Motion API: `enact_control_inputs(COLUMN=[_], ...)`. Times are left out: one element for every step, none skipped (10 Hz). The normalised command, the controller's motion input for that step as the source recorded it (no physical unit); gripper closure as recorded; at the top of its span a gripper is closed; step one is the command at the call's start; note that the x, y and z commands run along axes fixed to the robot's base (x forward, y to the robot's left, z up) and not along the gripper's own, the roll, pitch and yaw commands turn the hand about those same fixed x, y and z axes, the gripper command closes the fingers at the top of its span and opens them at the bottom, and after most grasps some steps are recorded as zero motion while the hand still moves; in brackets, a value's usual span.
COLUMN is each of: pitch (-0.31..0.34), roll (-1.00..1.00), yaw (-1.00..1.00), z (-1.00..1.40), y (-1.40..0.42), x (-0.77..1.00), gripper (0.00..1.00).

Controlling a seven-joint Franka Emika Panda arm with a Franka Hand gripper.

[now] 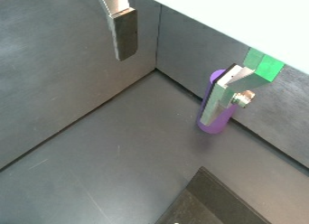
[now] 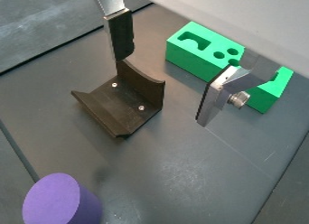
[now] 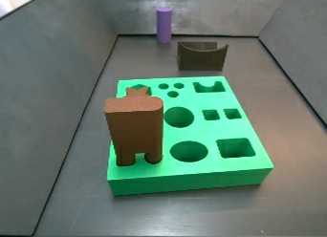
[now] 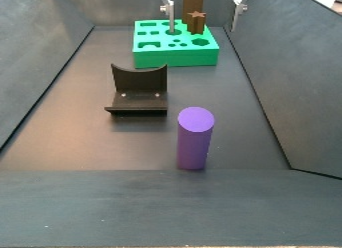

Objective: Pick up the round object. Move up. Move to above the board. Insert the round object.
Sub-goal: Pick up the round object.

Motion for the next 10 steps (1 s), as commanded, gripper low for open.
enact_control_inputs(pitch=[0.000,0.000,0.000,0.000,0.000,-0.023,-0.013,-0.041,-0.031,-0.051], roll=[0.00,0.00,0.00,0.00,0.00,0.00,-0.01,-0.03,-0.08,-0.18], yaw=[0.00,0.00,0.23,0.19,0.19,0.07,0.06,0.04,0.03,0.03], z=[0.00,-0.33,-0.53,-0.56,-0.52,-0.51,-0.47,-0.43,-0.40,-0.39], y=[-0.02,0.48,0.72,0.72,0.64,0.58,0.58,0.57,0.55,0.48], x=[0.00,0.00,0.14,0.00,0.05,-0.13,0.00,-0.01,0.00,0.01], gripper=[0.00,0.00,0.00,0.00,0.00,0.00,0.00,0.00,0.00,0.00])
